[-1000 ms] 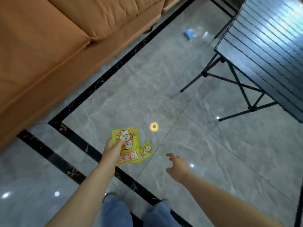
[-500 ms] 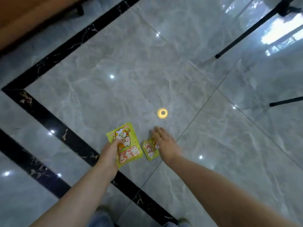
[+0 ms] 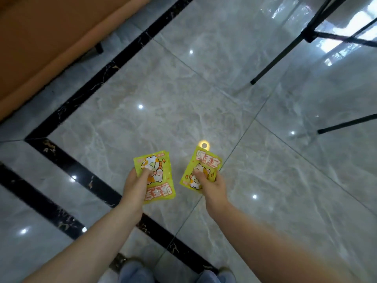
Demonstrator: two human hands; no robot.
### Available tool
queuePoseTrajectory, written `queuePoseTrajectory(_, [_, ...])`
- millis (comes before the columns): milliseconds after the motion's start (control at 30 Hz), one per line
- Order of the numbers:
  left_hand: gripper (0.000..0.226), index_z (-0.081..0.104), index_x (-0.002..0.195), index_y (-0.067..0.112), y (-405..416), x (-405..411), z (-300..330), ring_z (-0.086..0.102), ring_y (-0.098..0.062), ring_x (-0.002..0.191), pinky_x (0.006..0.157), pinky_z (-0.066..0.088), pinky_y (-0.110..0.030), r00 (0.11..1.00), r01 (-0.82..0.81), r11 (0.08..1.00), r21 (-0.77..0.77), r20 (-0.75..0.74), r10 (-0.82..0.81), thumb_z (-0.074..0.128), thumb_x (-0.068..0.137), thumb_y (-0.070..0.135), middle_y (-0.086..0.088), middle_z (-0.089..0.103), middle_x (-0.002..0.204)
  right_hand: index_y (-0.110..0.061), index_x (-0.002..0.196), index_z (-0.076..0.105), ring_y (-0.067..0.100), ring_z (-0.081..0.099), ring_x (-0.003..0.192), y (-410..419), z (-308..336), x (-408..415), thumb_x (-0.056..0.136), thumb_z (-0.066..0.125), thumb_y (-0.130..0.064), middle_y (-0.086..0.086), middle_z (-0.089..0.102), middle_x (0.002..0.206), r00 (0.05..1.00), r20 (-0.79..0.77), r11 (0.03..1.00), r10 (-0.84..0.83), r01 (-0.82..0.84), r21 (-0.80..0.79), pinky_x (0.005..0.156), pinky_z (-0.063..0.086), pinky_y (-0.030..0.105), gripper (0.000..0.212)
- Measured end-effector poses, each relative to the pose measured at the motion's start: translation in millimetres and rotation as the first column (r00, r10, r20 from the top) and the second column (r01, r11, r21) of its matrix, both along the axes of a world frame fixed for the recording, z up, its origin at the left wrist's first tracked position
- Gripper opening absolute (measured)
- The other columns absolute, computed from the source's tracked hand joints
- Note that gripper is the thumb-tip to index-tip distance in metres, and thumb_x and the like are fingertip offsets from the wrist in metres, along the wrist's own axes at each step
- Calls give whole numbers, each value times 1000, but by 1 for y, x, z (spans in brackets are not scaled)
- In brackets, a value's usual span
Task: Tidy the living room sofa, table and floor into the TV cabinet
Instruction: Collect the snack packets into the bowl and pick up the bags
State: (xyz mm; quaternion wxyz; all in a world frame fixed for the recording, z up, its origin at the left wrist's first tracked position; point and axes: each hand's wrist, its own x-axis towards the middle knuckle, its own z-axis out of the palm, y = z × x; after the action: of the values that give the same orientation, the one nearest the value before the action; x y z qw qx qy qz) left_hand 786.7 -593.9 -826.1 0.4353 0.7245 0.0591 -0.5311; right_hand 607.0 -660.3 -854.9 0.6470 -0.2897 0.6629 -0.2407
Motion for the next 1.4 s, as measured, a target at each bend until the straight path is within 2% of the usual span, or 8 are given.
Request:
queuePoseTrajectory(300, [18,67,99,32,18,45,192,71,-24,78,73,56,-37,988,143,989,-41,-46,-144,66,88,18,-3,76,93,-21,113,61,20,74,92,25,233,30,86,74,-8,0,76,100,992,116,999,-50,50,3,80,60,37,32])
queuePoseTrajectory(500, [16,60,108,30,19,25,325,73,-26,89,81,57,-40,928,358,920,-160,-52,-370,64,94,23,-3,77,101,-24,123,61,29,72,101,30,376,22,92,66,-34,5,75,109,970,225,990,-88,59,131,93,54,55,33])
queuePoseTrajectory(667, [21,54,114,39,9,-8,413,74,-19,94,89,55,-44,855,503,831,-236,-2,-518,59,97,29,8,75,107,-17,108,69,25,74,92,39,473,5,93,65,-28,6,77,101,972,206,992,-113,100,71,78,60,40,19])
queuePoseTrajectory(833, [24,50,124,39,-5,-51,471,70,-21,106,95,54,-50,809,560,767,-312,10,-587,53,101,32,5,71,117,-15,107,70,17,75,86,37,537,-21,91,69,-23,1,77,96,980,130,986,-153,161,-54,66,57,23,18])
queuePoseTrajectory(1067, [19,51,120,44,-11,-119,560,72,-22,100,83,58,-46,790,577,742,-341,1,-614,45,103,40,2,71,115,-21,99,73,13,74,87,62,612,-82,81,81,-18,-3,78,92,976,60,965,-208,215,-153,78,60,28,20])
queuePoseTrajectory(1167, [13,52,109,46,9,-151,593,72,-17,95,81,59,-43,706,686,657,-314,69,-704,47,99,49,3,71,111,-19,97,75,11,74,86,87,647,-113,78,82,-19,-3,78,90,966,46,954,-253,257,-153,74,58,22,21])
queuePoseTrajectory(1267, [10,52,108,43,29,-188,624,73,-7,79,62,58,-28,599,778,546,-311,108,-793,51,98,44,10,72,100,-18,97,76,12,74,85,118,677,-148,78,83,-20,-2,78,90,954,33,945,-297,299,-136,68,56,19,20])
queuePoseTrajectory(1400, [12,56,111,34,45,-236,652,75,-13,80,60,57,-25,483,844,420,-334,133,-865,55,99,34,4,75,99,-22,91,79,17,74,84,149,702,-192,77,83,-26,0,78,86,930,-8,926,-366,364,-96,77,61,31,16])
